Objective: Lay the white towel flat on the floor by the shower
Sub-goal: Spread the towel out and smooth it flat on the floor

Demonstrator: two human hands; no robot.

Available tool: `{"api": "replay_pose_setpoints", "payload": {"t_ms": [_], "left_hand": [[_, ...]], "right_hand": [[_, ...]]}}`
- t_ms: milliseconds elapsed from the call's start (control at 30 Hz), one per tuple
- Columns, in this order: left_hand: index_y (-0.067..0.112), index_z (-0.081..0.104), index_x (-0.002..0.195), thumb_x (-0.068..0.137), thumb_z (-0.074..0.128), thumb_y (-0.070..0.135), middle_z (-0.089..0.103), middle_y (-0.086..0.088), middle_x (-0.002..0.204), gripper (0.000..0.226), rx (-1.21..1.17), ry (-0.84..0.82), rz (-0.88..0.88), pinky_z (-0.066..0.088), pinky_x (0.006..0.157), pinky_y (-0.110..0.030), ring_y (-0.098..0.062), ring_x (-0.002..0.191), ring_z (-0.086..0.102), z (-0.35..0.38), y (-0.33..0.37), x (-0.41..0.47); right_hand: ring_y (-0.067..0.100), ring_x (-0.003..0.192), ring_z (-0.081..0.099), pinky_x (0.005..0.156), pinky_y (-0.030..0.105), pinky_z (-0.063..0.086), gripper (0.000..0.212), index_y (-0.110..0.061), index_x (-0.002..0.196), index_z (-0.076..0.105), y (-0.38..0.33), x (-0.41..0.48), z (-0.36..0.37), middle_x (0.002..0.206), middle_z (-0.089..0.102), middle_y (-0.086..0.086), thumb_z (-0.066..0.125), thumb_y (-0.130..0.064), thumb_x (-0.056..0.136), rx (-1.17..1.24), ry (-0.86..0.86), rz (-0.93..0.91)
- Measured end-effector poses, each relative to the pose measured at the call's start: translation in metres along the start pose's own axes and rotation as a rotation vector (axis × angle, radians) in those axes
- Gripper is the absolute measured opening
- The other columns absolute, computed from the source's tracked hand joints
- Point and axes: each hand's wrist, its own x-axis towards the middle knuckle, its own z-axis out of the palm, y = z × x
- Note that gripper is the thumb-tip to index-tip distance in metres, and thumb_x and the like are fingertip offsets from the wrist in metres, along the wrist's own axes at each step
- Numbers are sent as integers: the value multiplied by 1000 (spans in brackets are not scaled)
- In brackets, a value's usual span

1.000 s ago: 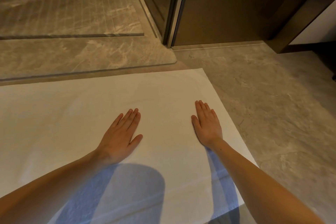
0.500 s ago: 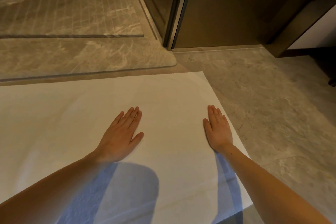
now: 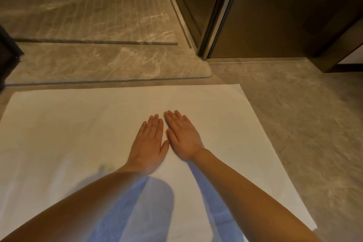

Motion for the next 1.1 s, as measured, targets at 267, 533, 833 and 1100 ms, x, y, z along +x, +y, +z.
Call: {"api": "replay_pose_setpoints", "payload": {"t_ms": [267, 533, 833, 1100], "left_hand": [[9, 0, 152, 92, 3, 51, -5, -12, 161, 74, 87, -17, 19, -5, 120, -41, -27, 148, -6, 7, -5, 4], [6, 7, 152, 91, 4, 50, 1, -11, 160, 75, 57, 11, 38, -2, 120, -38, -24, 149, -1, 7, -4, 3], [8, 6, 153, 94, 8, 49, 0, -10, 161, 72, 76, 13, 35, -3, 118, -38, -21, 149, -3, 9, -5, 2], [8, 1, 152, 95, 6, 49, -5, -9, 161, 70, 93, -4, 34, -8, 118, -36, -22, 148, -7, 11, -7, 3]], "right_hand": [[12, 150, 0, 121, 32, 0, 55, -27, 156, 10, 61, 18, -19, 164, 8, -9, 20, -40, 104, -91, -36, 113], [15, 151, 4, 121, 35, 4, 53, -29, 155, 13, 144, 7, -50, 163, 12, -7, 22, -41, 104, -97, 25, 328], [19, 150, 7, 121, 39, 5, 53, -26, 155, 18, 165, 13, -55, 163, 15, -2, 22, -38, 104, -86, 107, 447], [23, 151, 5, 122, 41, 5, 54, -20, 156, 14, 164, 10, -61, 164, 11, 2, 21, -36, 105, -115, 91, 480]]}}
